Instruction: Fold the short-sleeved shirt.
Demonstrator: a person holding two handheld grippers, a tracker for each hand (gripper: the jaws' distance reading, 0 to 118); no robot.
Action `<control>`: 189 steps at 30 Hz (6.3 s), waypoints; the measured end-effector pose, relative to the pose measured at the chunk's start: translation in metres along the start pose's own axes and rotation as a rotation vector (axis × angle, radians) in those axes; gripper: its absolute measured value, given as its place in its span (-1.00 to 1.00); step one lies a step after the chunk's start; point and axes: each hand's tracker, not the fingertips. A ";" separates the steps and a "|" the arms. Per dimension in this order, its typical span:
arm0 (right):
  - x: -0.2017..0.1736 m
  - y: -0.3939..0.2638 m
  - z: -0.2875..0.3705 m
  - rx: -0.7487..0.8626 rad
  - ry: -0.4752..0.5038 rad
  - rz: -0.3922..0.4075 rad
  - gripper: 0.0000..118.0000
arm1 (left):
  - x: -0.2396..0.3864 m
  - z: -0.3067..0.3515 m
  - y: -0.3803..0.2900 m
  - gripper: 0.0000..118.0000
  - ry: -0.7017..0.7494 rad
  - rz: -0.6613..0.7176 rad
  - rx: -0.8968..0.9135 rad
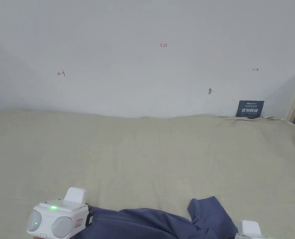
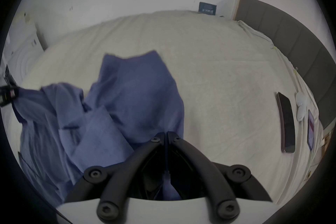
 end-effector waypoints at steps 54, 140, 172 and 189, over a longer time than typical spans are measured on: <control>-0.062 0.342 0.212 0.713 -0.117 0.153 -0.99 | -0.125 0.142 0.248 -1.00 0.202 0.150 0.450; -0.078 -0.137 0.235 0.409 0.026 0.125 -0.34 | -0.079 0.192 -0.204 0.19 0.214 0.196 0.269; -0.151 -0.067 0.162 0.462 0.076 0.135 -1.00 | -0.119 0.055 -0.061 -1.00 0.105 0.262 0.135; -0.153 -0.067 0.108 0.343 0.061 0.177 -1.00 | -0.131 -0.098 0.001 0.17 0.133 0.163 -0.241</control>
